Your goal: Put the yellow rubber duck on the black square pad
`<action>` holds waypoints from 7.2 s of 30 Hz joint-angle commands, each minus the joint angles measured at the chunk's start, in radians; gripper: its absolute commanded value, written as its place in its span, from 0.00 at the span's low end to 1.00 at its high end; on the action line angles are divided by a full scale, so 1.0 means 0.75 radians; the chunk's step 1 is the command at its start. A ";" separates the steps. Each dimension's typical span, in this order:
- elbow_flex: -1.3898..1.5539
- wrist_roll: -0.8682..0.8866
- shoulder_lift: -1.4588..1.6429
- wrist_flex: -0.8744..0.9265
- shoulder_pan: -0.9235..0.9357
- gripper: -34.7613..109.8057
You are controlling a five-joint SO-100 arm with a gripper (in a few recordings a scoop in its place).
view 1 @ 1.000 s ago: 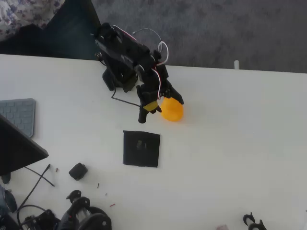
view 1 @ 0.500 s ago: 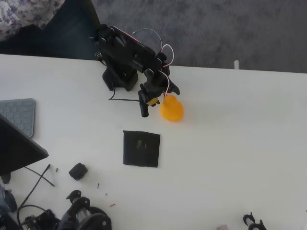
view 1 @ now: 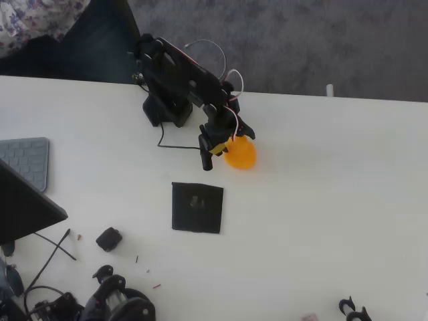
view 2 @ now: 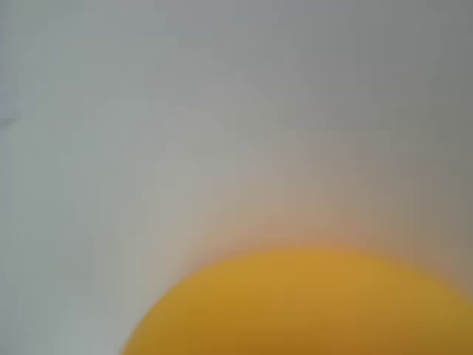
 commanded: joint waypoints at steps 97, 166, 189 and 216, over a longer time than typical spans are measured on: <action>-0.470 0.076 -0.039 0.292 1.025 0.28; -0.415 0.076 -0.057 0.061 0.945 0.46; -0.556 0.489 0.642 0.432 0.967 0.46; -0.033 0.873 0.798 0.065 1.567 0.44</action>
